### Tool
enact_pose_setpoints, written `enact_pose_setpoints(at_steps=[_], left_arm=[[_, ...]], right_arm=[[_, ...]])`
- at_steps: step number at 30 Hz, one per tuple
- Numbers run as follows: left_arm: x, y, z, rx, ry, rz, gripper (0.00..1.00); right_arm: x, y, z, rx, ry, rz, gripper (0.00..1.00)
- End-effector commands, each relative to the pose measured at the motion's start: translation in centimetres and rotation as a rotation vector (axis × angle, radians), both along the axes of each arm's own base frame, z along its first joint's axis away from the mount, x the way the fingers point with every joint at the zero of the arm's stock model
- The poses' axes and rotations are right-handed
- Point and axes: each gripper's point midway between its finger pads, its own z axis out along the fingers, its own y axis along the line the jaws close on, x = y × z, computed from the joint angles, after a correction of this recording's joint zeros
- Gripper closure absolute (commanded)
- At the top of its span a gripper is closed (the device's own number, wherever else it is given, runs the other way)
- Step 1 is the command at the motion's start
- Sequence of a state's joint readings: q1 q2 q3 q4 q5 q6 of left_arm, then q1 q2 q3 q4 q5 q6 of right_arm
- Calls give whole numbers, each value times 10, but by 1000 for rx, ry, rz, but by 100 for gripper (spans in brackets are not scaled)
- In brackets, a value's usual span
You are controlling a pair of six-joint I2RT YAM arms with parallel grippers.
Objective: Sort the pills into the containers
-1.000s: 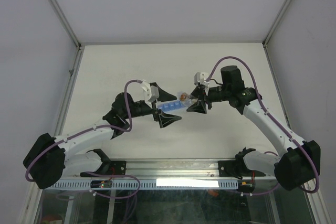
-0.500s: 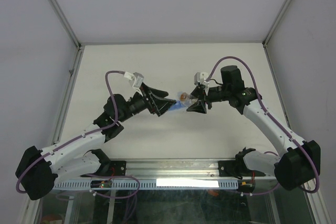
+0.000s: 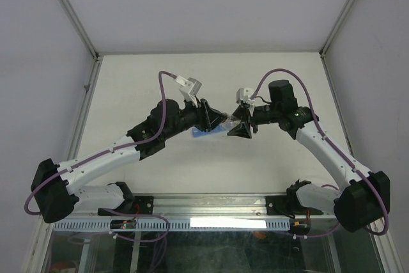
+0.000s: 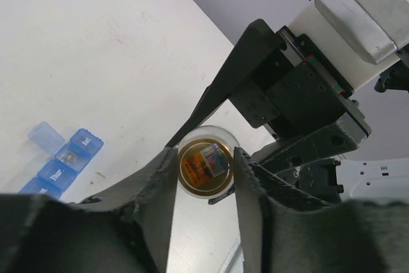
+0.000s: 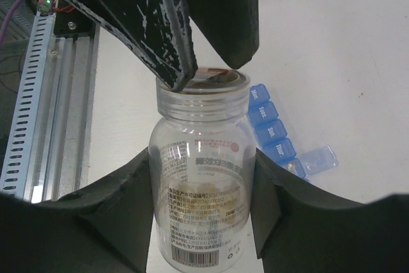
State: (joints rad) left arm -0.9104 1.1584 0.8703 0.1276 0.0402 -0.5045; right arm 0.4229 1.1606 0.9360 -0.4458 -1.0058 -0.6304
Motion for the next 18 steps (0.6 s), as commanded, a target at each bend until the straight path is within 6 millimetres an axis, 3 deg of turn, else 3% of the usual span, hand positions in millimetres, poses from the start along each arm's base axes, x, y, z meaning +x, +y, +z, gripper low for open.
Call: enact_pose_setpoints(at_steps=[1,7,18], left_arm=[[1,-4,21,0,-52,-12,65],[-1,-8,17,11,-41,-35,75],[-13,-26,-4,81,1,-123,77]], right_arm=[[8,3,17,34,-70,-1,100],[8,3,17,34,-67,0,100],[7,3,17,35,-68,1,100]])
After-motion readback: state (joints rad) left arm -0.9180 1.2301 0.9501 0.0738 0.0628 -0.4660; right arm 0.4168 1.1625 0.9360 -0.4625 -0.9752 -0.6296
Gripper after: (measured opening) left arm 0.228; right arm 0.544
